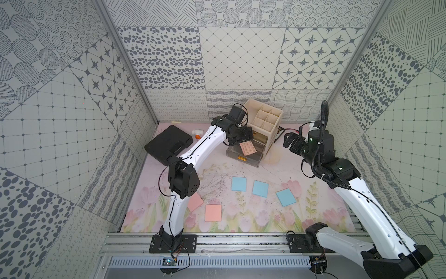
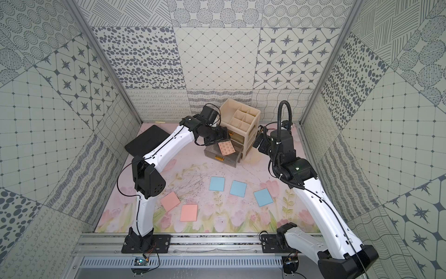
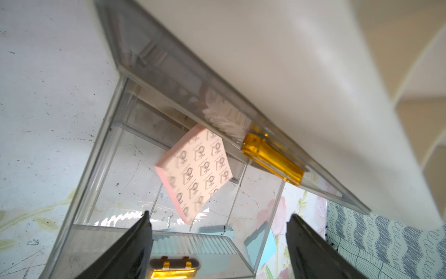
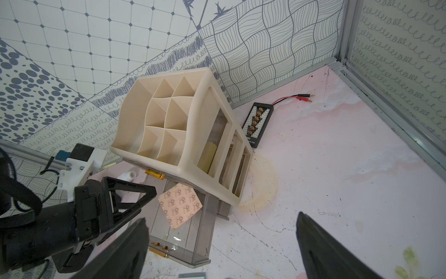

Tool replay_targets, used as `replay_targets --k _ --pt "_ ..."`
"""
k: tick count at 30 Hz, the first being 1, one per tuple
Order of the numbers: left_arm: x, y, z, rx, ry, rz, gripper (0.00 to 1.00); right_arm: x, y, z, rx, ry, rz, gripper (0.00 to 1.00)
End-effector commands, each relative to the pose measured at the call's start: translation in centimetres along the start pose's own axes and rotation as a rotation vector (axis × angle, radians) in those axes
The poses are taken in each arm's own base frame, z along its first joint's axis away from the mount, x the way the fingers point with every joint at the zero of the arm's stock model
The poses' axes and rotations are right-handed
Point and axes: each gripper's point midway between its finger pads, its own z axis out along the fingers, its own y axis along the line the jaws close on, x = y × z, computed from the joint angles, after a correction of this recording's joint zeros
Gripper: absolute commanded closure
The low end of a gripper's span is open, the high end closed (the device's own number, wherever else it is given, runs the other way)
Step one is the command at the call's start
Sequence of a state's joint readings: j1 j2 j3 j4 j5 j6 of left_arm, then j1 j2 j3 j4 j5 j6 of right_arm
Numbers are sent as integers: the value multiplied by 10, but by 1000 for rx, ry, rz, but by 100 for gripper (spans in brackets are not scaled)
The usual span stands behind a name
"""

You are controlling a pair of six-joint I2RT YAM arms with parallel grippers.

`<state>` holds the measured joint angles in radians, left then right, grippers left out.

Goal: Please put the sticky notes in the drawer by color
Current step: Place the sticky notes in the drawer.

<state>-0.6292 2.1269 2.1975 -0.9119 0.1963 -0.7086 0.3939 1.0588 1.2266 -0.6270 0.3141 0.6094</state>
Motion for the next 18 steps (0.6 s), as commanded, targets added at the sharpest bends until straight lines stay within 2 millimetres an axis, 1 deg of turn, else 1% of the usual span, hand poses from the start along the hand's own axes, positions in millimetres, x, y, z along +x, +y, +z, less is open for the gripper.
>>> replay_targets --k 1,2,4,5,6,8,11,13,16,18 --pt "7 -12 -17 25 4 20 11 -14 4 -8 -28 -49 13 1" --pt "8 -12 -21 24 2 20 11 -15 4 -9 -27 -52 13 1" --pt "11 -11 -34 20 -11 25 12 -16 4 -10 -27 -54 14 1" --pt "13 -7 -41 7 -19 26 12 -16 4 -11 -27 -55 14 2" --pt "16 -2 -50 -9 -31 34 12 -16 4 -11 -28 -53 12 1" --pt "26 16 -66 -71 -38 54 10 -17 4 -12 -27 -52 13 1" --pt "51 68 -83 -242 20 61 7 -18 8 -16 -50 -45 16 2" --pt "74 104 -90 -349 86 68 6 -19 15 -18 -78 -34 9 1" --pt "108 146 -98 -473 156 54 3 -17 20 -18 -90 -15 -25 1" --pt "127 167 -105 -518 176 11 1 -13 22 -15 -86 3 -58 1"
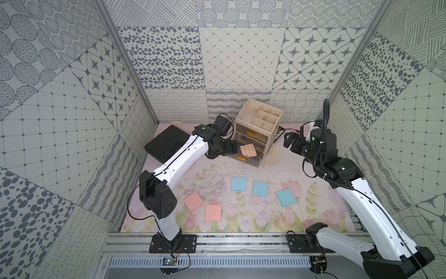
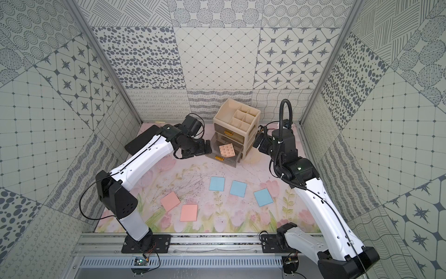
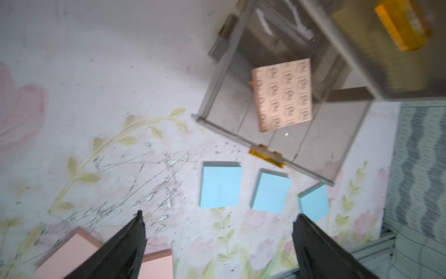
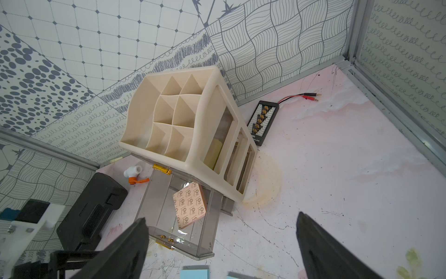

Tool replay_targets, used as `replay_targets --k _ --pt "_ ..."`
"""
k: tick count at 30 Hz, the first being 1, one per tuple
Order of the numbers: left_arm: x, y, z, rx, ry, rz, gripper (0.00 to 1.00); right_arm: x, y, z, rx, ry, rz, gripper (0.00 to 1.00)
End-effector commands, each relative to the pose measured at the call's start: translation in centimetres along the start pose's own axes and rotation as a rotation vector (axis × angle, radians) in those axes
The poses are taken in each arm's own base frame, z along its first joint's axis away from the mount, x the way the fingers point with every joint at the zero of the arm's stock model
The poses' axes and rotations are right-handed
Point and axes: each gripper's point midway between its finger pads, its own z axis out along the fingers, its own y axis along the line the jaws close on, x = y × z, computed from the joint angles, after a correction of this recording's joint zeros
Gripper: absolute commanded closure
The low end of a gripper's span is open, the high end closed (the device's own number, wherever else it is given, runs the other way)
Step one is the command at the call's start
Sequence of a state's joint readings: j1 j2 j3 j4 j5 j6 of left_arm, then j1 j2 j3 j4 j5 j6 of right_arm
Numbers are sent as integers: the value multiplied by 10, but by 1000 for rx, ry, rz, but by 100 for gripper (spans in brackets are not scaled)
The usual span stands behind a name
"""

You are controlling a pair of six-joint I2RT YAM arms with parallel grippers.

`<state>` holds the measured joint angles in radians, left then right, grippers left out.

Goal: Please put the sticky notes in the drawer by color
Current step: Place the sticky notes in the drawer, then pick up the sticky notes from the center of the board.

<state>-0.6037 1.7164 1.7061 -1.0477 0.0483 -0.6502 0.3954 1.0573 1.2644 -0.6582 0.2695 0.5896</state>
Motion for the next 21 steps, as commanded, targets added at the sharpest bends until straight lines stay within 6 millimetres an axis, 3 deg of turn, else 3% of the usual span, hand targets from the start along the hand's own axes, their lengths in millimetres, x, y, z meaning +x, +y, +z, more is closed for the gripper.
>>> replay_targets --k 1,7,15,21 --pt "59 86 -3 -266 115 -26 0 -8 14 -6 -40 -3 -57 1" --pt "107 126 -3 -259 152 -242 0 9 24 -2 -29 30 -143 1" --pt "160 153 20 -271 251 -369 0 31 34 13 -54 84 -167 1" --pt "191 175 34 -258 241 -623 0 38 39 19 -67 105 -184 1"
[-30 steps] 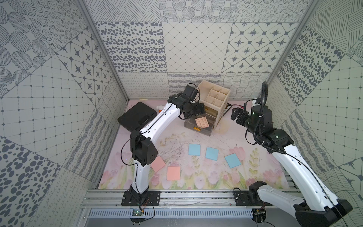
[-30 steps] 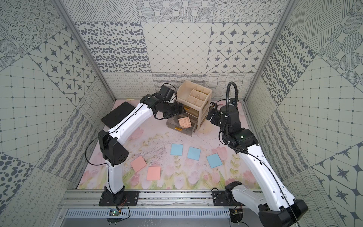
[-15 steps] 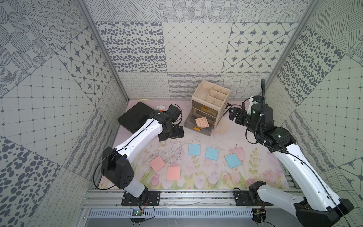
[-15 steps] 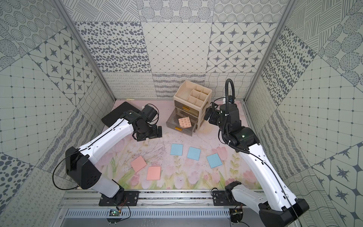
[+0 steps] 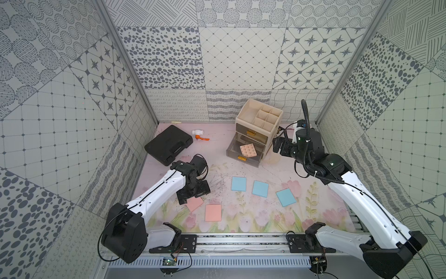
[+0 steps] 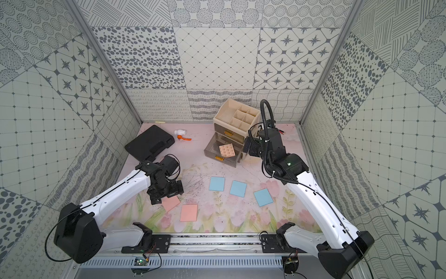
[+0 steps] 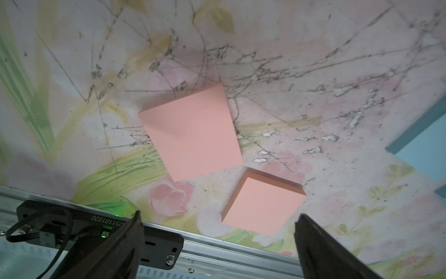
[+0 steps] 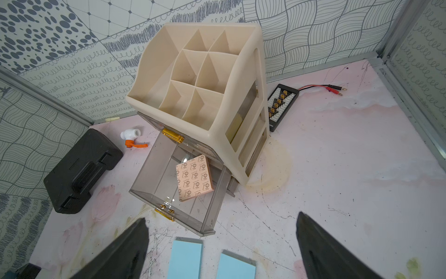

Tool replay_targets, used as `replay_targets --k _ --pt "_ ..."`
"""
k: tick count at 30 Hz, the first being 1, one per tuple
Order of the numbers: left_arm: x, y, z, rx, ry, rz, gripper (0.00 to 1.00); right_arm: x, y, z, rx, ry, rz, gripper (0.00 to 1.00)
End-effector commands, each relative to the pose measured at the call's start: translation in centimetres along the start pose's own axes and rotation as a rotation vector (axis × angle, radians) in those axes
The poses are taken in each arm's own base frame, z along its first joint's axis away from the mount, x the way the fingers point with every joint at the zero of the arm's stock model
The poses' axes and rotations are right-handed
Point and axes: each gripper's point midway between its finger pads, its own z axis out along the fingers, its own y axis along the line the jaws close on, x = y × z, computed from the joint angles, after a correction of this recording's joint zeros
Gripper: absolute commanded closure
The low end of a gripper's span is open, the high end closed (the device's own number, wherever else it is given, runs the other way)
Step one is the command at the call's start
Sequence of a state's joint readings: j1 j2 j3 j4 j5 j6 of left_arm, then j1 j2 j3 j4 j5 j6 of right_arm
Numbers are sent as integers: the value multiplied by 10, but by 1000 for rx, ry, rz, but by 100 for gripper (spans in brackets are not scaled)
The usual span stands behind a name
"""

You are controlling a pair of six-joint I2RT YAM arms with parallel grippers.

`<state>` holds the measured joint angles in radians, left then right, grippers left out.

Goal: Please put the sticky notes in the drawer by color
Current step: Pick up the sticky notes from the center of the board.

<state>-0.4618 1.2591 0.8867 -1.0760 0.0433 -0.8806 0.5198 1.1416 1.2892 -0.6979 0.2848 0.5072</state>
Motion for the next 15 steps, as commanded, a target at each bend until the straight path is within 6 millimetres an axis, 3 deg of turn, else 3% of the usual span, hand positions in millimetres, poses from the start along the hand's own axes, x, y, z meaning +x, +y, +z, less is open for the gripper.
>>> replay_targets --k 1,15 --pt "12 8 18 83 32 -262 0 -1 9 8 -28 -8 -22 1" --pt "-8 7 43 103 73 -287 0 11 11 23 -28 28 -37 1"
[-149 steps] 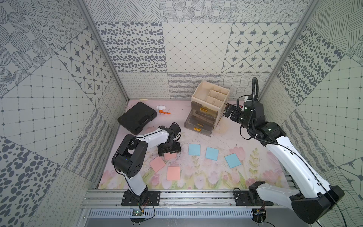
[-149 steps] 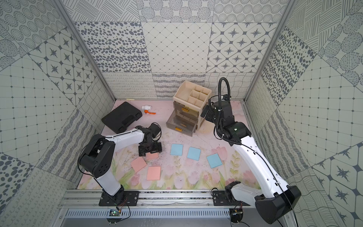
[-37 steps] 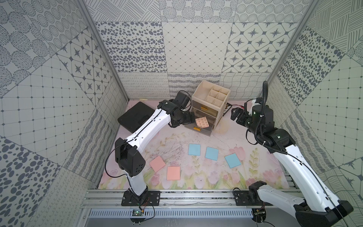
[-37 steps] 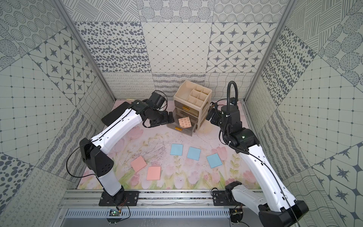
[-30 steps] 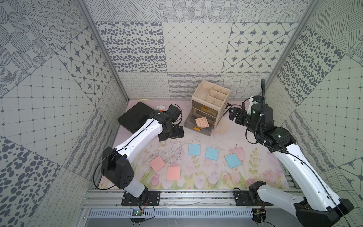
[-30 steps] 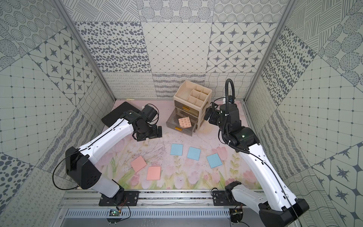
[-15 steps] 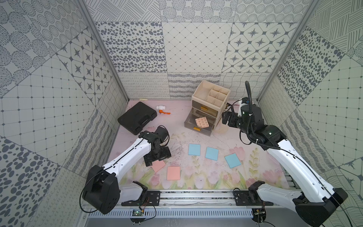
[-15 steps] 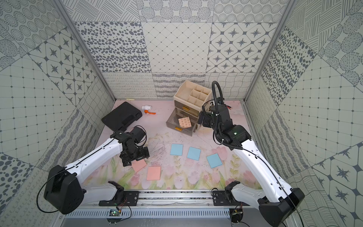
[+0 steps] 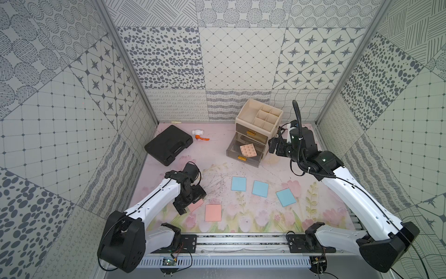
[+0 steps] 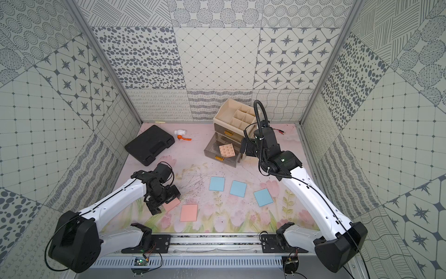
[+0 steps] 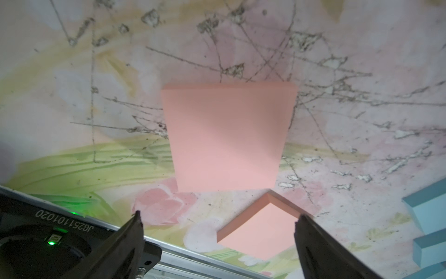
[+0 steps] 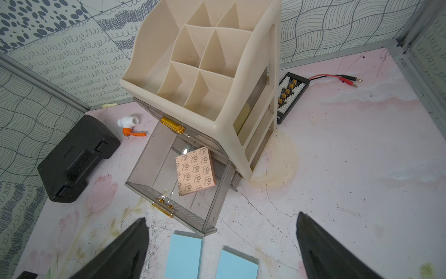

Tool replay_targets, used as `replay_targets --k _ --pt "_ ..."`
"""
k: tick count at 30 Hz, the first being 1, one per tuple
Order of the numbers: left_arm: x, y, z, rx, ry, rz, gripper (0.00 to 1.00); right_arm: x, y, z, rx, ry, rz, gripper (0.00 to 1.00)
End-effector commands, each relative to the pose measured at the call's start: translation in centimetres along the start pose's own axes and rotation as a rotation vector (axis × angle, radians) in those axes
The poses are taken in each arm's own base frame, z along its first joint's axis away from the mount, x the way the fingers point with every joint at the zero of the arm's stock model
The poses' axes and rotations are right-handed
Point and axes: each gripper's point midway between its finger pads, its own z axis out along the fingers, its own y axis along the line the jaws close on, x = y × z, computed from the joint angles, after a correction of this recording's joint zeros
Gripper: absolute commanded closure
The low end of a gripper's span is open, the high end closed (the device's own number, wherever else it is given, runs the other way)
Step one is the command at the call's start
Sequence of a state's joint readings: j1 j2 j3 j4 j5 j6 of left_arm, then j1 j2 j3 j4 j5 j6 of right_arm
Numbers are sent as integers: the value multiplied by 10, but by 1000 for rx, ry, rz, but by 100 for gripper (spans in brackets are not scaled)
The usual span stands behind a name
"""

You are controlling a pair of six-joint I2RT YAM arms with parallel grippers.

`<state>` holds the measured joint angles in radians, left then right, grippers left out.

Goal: Please put the sticky notes in the drawer by color
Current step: Pick up the sticky notes from the center of the board.

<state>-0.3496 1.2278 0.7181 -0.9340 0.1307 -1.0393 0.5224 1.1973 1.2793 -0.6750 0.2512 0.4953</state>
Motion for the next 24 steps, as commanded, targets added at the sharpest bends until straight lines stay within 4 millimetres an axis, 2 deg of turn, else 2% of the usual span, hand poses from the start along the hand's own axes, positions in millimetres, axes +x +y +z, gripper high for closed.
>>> replay_targets --k 1,8,18,24 --pt "-10 -10 10 40 19 -12 0 -2 3 3 -12 -23 -14 1" --pt "-24 -8 18 44 15 15 0 3 0 9 2 -12 -12 2" --pt "-35 -14 38 50 44 64 0 6 -1 14 13 -5 2 1" --pt "-39 -12 47 28 44 76 0 6 -3 14 24 -4 1 1"
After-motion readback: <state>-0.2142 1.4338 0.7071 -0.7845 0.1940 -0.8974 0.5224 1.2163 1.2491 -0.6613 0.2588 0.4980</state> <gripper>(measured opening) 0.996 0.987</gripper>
